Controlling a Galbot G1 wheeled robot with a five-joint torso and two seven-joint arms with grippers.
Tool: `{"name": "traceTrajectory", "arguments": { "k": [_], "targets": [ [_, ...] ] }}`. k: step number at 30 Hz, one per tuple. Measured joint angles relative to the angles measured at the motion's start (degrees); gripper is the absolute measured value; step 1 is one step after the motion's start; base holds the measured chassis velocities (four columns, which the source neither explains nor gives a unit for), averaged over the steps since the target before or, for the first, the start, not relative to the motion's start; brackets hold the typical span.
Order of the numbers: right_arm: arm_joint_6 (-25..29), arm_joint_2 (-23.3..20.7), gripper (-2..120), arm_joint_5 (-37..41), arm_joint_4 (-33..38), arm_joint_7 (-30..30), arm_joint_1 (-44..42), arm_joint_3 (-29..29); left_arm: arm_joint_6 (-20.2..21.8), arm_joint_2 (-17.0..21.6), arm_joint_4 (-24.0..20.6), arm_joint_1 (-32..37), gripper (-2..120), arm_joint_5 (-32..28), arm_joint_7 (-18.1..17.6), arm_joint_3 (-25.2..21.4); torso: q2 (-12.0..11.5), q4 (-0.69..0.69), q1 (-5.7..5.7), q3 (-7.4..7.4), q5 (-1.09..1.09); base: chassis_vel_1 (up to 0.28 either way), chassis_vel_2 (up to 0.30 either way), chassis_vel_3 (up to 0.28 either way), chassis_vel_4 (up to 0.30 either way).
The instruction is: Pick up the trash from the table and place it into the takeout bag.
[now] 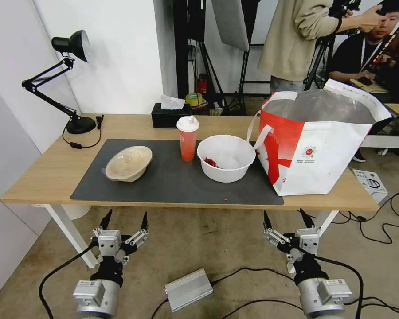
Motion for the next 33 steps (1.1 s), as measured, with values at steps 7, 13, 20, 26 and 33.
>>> {"name": "traceTrajectory", "arguments": {
  "k": [7, 13, 20, 26, 33],
  "targets": [
    [0.0, 0.0, 100, 0.0, 0.0, 0.0, 0.0, 0.0, 0.0, 0.0, 0.0, 0.0, 100, 0.0, 0.0, 0.0, 0.0, 0.00, 0.00, 0.00, 0.00, 0.000, 0.000, 0.000, 0.000],
    [0.0, 0.0, 100, 0.0, 0.0, 0.0, 0.0, 0.0, 0.0, 0.0, 0.0, 0.0, 100, 0.0, 0.0, 0.0, 0.0, 0.00, 0.00, 0.00, 0.00, 0.000, 0.000, 0.000, 0.000],
    [0.0, 0.0, 100, 0.0, 0.0, 0.0, 0.0, 0.0, 0.0, 0.0, 0.0, 0.0, 100, 0.0, 0.0, 0.0, 0.0, 0.00, 0.00, 0.00, 0.00, 0.000, 0.000, 0.000, 0.000],
    [0.0, 0.0, 100, 0.0, 0.0, 0.0, 0.0, 0.0, 0.0, 0.0, 0.0, 0.0, 100, 0.0, 0.0, 0.0, 0.0, 0.00, 0.00, 0.00, 0.00, 0.000, 0.000, 0.000, 0.000],
    [0.0, 0.0, 100, 0.0, 0.0, 0.0, 0.0, 0.0, 0.0, 0.0, 0.0, 0.0, 100, 0.0, 0.0, 0.0, 0.0, 0.00, 0.00, 0.00, 0.00, 0.000, 0.000, 0.000, 0.000]
  ]
}}
